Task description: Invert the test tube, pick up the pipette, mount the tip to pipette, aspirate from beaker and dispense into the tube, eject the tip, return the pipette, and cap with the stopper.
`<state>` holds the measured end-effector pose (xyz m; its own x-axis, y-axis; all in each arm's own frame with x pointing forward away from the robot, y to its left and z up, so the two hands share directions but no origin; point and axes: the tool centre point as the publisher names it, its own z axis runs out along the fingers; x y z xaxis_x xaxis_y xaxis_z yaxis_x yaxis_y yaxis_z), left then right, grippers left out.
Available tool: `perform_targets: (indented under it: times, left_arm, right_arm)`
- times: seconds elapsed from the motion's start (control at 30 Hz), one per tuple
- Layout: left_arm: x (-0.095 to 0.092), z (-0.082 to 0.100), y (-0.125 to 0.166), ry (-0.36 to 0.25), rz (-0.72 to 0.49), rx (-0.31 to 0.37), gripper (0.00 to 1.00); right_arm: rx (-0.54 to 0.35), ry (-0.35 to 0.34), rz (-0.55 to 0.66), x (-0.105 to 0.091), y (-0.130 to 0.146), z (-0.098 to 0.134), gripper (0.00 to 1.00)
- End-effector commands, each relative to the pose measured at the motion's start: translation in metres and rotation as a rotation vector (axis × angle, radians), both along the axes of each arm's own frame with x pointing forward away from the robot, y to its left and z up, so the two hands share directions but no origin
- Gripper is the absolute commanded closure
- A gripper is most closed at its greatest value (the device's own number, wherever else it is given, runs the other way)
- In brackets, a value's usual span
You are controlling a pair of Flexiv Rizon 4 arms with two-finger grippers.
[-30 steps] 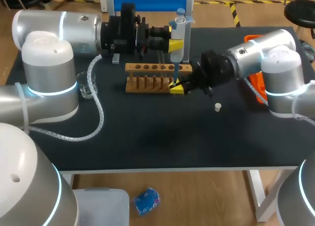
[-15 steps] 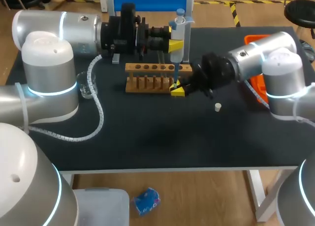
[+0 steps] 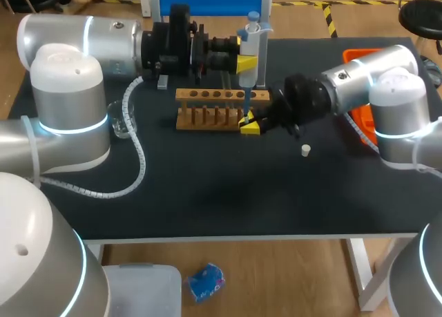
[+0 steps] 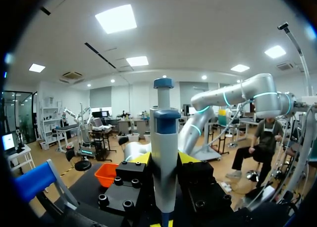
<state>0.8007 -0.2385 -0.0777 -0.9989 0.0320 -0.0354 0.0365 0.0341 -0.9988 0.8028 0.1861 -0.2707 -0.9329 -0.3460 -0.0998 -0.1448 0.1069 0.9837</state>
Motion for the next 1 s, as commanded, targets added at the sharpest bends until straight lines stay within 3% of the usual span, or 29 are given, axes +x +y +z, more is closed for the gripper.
perform_targets:
  times: [0.03,1.0]
  left_arm:
    - [0.0002,-0.0015,-0.0006,-0.001,0.000,-0.001,1.00]
    - [0.0002,-0.0015,-0.0006,-0.001,0.000,-0.001,1.00]
  right_arm:
    - [-0.012,-0.007,0.005,0.0002,-0.0010,0.0039,1.00]
    - [-0.021,0.008,0.001,0.0079,-0.0007,-0.0008,1.00]
